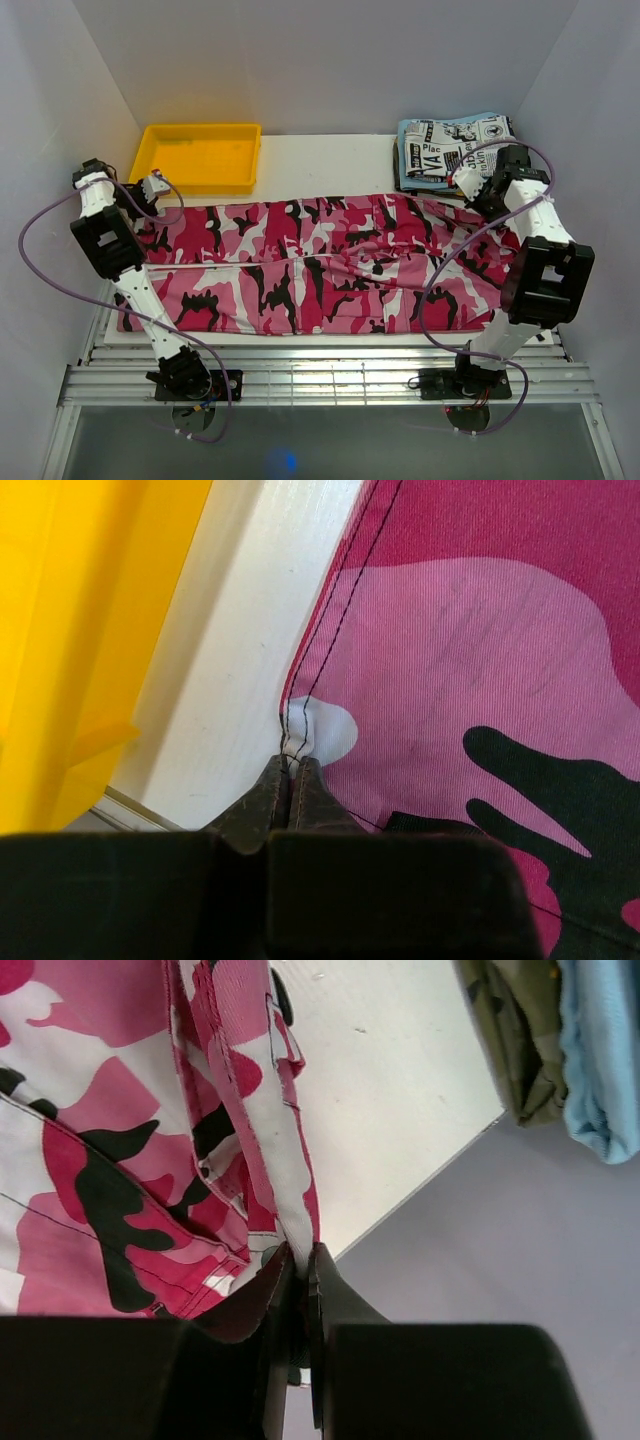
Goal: Fold and stack the trousers
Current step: Fold the trousers
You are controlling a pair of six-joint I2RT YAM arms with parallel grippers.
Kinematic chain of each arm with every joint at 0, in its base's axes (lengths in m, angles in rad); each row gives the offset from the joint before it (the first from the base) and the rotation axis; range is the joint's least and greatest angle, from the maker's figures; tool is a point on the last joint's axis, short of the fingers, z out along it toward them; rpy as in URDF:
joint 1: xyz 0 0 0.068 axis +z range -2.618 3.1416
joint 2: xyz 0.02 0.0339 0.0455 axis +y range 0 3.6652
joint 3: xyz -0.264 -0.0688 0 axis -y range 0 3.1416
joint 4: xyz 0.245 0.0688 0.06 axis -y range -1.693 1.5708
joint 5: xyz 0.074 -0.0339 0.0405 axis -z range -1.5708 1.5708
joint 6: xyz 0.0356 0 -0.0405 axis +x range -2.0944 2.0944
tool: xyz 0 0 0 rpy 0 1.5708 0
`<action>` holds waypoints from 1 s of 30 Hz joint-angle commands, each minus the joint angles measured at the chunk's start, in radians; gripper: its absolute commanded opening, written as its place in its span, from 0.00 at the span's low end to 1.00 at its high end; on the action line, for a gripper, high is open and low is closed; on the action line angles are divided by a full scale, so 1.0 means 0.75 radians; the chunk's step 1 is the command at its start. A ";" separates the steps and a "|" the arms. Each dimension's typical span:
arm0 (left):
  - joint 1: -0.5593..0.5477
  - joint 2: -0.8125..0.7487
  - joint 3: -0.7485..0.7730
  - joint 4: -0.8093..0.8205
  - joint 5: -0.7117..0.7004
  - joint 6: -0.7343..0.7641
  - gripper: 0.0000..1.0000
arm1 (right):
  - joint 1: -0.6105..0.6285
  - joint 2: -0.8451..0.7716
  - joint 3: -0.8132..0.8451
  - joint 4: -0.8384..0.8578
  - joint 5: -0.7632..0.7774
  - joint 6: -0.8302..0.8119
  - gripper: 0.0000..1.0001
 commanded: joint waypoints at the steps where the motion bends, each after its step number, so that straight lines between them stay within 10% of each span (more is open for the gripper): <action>1: 0.013 -0.003 -0.053 -0.086 -0.027 -0.038 0.00 | -0.027 0.007 0.090 0.024 -0.002 -0.030 0.08; 16: 0.090 -0.576 -0.413 0.718 0.272 -0.779 0.00 | -0.304 0.068 0.364 0.173 -0.211 -0.097 0.08; 23: 0.101 -0.831 -0.742 1.473 0.199 -1.206 0.00 | -0.344 -0.005 0.209 0.363 -0.299 -0.032 0.08; 30: 0.076 -0.664 -0.344 1.514 0.078 -1.487 0.00 | -0.387 0.058 0.288 0.498 -0.376 0.177 0.08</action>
